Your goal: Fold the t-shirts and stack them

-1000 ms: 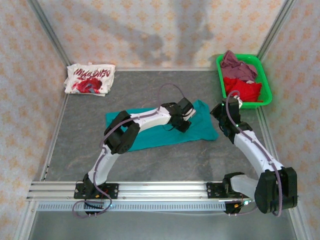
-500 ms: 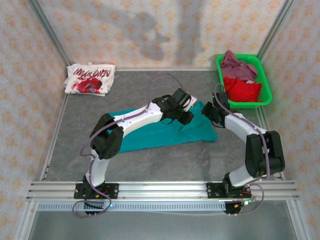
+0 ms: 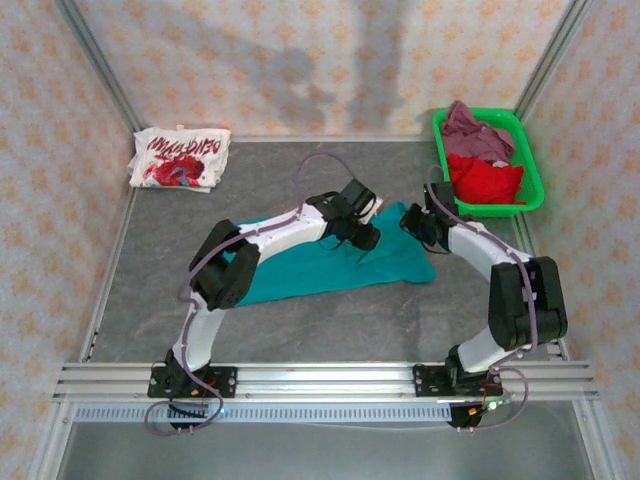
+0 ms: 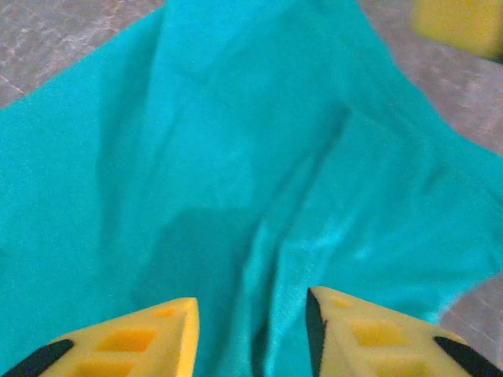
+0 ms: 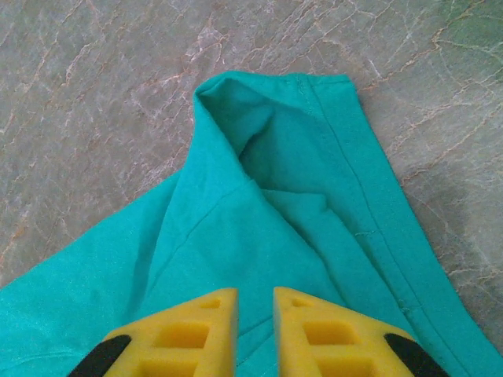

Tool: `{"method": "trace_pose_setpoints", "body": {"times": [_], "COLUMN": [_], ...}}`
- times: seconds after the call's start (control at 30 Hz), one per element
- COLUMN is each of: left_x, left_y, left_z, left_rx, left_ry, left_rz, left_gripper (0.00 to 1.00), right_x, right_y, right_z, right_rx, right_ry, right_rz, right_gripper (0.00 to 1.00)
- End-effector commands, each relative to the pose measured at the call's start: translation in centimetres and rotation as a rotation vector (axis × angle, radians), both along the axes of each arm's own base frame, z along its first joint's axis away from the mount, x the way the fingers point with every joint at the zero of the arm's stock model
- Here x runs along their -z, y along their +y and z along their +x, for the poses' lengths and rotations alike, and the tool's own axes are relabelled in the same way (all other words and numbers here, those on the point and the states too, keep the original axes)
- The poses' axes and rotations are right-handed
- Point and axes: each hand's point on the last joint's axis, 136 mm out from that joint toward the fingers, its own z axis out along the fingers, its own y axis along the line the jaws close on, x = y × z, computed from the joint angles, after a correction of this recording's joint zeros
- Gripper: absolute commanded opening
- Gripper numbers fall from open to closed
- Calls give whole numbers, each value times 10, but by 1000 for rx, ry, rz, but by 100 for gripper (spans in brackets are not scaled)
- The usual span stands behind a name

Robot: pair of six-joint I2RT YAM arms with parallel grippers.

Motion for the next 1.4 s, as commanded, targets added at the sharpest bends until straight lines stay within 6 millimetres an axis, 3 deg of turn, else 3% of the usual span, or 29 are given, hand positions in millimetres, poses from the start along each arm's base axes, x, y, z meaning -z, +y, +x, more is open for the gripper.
{"method": "trace_pose_setpoints", "body": {"times": [0.0, 0.2, 0.5, 0.63, 0.8, 1.0, 1.37], "left_x": [4, 24, 35, 33, 29, 18, 31], "left_y": [-7, -11, -27, -35, -40, -48, -60], "left_z": [-8, -12, -25, -32, -41, -59, -88], "left_rx": [52, 99, 149, 167, 177, 219, 312], "left_ry": [-22, -17, 24, 42, 42, 9, 13], "left_rz": [78, 145, 115, 67, 42, -6, 0], "left_gripper": [43, 45, 42, 39, 27, 27, 29], "right_x": [-7, -5, -5, -6, -9, -6, 2], "right_y": [-3, 1, -1, -2, -5, -8, -9], "right_z": [2, 2, 1, 1, 2, 5, 11], "right_rx": [10, 1, 5, 7, 16, 26, 23], "right_ry": [-15, -16, -20, -23, -36, -37, -8], "right_rz": [-5, 21, 6, 5, -6, -17, 24], "right_gripper": [19, 19, 19, 19, 19, 19, 22]}}
